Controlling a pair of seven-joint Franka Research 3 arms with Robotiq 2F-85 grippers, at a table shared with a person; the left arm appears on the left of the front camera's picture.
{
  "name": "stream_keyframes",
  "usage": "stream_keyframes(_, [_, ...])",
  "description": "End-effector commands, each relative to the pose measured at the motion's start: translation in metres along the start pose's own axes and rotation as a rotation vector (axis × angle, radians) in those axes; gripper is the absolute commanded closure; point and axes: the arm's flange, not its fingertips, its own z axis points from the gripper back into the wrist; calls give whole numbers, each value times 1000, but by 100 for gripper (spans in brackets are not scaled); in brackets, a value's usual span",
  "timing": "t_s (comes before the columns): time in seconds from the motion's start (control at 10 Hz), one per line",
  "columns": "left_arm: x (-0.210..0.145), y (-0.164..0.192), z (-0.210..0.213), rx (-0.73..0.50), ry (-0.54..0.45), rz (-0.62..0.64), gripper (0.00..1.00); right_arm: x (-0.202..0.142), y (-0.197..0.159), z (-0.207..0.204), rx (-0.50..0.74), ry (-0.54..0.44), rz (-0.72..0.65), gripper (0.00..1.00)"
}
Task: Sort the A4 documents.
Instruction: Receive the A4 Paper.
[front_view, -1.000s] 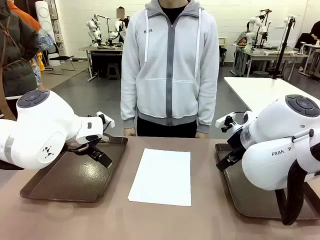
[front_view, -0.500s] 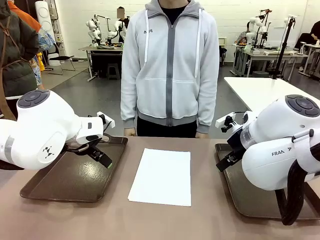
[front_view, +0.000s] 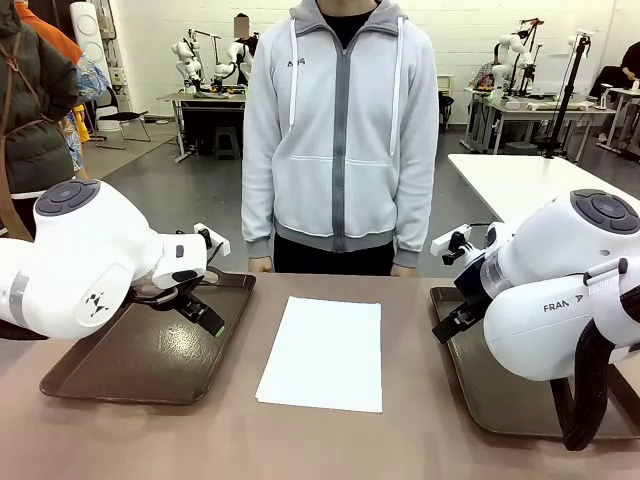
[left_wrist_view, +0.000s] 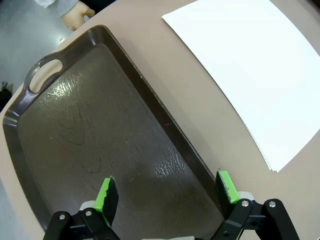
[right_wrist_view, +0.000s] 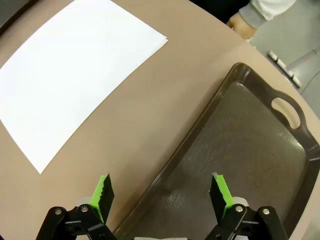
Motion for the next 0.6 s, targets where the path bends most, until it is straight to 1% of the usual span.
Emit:
stream_keyframes(0.0, [0, 1, 3, 2, -5, 2, 0, 0, 0, 0, 0, 0, 0, 0])
stream_keyframes(0.5, [0, 1, 3, 2, -5, 2, 0, 0, 0, 0, 0, 0, 0, 0])
